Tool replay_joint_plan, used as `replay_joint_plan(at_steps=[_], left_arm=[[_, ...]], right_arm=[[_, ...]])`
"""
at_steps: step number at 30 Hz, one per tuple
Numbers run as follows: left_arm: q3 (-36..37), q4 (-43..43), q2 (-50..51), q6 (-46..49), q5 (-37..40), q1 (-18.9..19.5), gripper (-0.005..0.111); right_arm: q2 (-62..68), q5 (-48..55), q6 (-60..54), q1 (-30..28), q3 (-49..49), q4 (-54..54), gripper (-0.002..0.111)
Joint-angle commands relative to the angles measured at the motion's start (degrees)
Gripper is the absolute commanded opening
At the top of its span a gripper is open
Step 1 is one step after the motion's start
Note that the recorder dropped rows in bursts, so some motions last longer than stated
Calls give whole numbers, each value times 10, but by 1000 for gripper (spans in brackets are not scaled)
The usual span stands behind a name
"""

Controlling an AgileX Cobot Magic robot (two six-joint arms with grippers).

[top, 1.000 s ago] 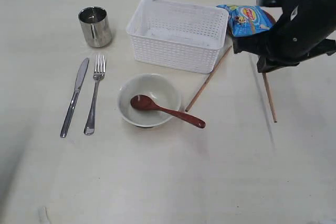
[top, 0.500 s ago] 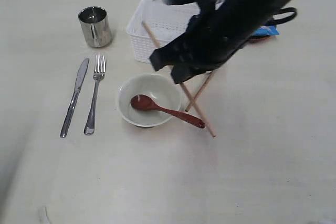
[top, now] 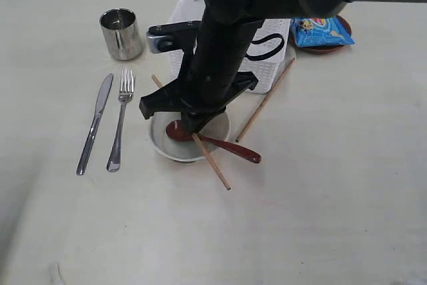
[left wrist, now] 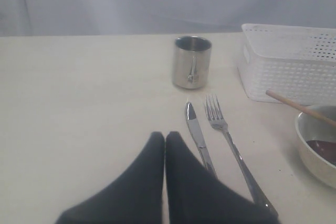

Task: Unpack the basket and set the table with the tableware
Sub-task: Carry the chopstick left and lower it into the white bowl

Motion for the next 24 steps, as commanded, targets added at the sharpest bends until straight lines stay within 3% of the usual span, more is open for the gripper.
replay_joint_plan(at_steps=[1,14,20,24], left_arm=[[2,1,-2,0,-1,-4,0],[2,1,-2,0,-1,-4,0],[2,1,-2,0,-1,-4,0],[2,1,-2,0,-1,-4,0]], right_arm=[[14,-14,15,0,-4,-19,-1],[18,7,7,0,-4,-20,0],[14,7,7,0,-4,-22,30],[1,6,7,0,-4,-23,34]])
